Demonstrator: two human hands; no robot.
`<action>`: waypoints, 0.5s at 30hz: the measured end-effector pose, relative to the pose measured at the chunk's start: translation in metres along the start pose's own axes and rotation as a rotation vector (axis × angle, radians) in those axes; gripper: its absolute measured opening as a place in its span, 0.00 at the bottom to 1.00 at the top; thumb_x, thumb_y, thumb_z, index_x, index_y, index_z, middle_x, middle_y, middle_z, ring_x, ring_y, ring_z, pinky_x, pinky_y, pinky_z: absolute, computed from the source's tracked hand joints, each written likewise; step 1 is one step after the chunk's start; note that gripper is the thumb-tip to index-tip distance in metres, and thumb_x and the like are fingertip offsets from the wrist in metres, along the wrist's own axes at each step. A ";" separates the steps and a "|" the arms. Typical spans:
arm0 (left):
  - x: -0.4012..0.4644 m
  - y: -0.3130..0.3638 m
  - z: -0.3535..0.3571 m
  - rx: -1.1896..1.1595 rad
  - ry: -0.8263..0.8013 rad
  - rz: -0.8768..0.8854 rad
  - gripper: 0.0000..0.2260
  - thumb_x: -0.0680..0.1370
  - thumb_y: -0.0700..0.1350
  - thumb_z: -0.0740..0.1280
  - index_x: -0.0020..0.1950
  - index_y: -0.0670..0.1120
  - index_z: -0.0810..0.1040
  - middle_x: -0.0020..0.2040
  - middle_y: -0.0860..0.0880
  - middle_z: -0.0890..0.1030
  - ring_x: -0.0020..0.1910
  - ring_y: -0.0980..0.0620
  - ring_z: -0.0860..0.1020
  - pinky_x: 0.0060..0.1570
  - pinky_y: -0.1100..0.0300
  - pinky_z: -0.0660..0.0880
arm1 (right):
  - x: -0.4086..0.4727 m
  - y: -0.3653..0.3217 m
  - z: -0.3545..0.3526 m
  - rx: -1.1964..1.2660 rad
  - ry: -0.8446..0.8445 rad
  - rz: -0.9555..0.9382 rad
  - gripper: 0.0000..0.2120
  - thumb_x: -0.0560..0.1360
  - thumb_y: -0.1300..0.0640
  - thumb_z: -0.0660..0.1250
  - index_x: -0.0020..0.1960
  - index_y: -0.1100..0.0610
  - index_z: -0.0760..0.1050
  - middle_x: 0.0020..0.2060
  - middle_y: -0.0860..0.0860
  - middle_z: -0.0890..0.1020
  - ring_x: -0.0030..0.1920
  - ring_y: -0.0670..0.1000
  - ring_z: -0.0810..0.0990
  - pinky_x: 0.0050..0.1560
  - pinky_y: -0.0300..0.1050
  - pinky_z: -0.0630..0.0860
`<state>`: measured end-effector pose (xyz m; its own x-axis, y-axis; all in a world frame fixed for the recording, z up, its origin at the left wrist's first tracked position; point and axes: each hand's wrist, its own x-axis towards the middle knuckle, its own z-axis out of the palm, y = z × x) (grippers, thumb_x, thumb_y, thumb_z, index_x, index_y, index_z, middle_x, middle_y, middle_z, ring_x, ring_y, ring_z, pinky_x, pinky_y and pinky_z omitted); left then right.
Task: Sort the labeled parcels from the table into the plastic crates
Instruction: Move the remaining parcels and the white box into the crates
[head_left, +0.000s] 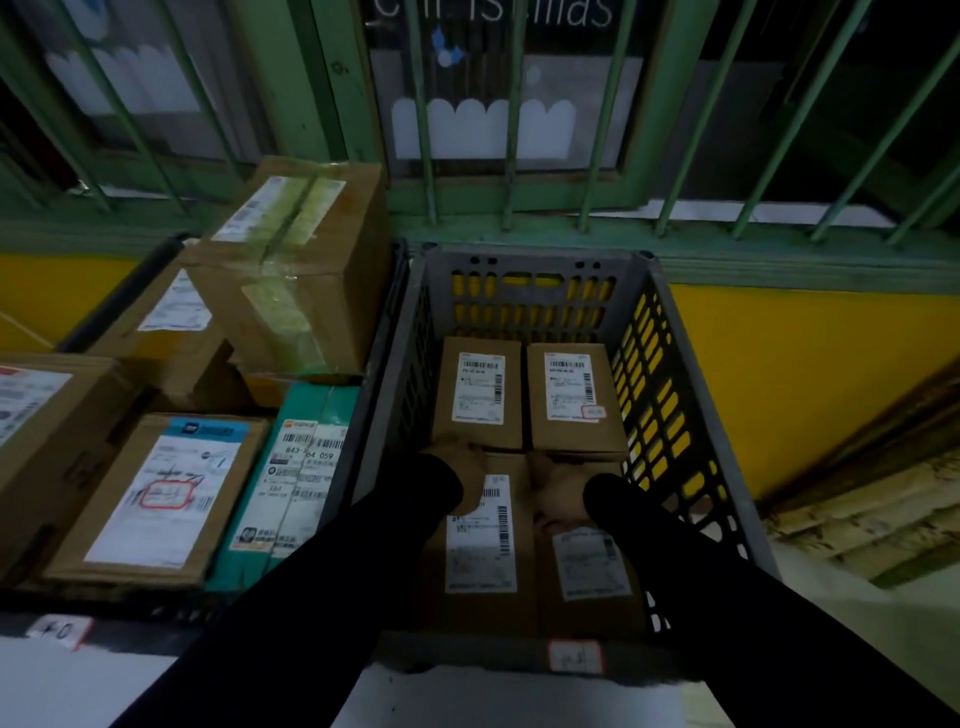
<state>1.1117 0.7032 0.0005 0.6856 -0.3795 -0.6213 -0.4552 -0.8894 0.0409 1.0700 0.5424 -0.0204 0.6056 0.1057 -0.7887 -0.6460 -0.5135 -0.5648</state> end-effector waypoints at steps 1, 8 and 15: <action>-0.002 0.001 0.000 -0.016 -0.019 0.000 0.19 0.83 0.44 0.60 0.72 0.37 0.67 0.70 0.40 0.71 0.68 0.44 0.71 0.64 0.58 0.67 | 0.001 0.000 -0.001 -0.001 0.004 0.006 0.15 0.80 0.59 0.64 0.61 0.45 0.67 0.50 0.53 0.82 0.45 0.51 0.82 0.48 0.46 0.81; -0.020 0.000 -0.024 -0.048 0.013 0.048 0.14 0.82 0.40 0.59 0.64 0.36 0.75 0.55 0.42 0.79 0.52 0.46 0.78 0.53 0.59 0.72 | -0.023 -0.003 -0.002 -0.038 -0.090 0.151 0.17 0.85 0.56 0.55 0.70 0.61 0.69 0.67 0.58 0.76 0.64 0.54 0.76 0.63 0.44 0.73; -0.067 0.005 -0.075 -0.301 0.258 0.214 0.16 0.83 0.41 0.56 0.69 0.40 0.72 0.64 0.40 0.76 0.59 0.43 0.75 0.49 0.65 0.66 | -0.048 0.003 0.019 -0.253 -0.007 0.163 0.19 0.82 0.60 0.61 0.71 0.65 0.69 0.67 0.61 0.76 0.64 0.57 0.78 0.41 0.35 0.75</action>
<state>1.1061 0.7053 0.1013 0.7306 -0.5798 -0.3606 -0.4424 -0.8043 0.3967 1.0299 0.5522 0.0113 0.4995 0.0093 -0.8663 -0.5976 -0.7202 -0.3523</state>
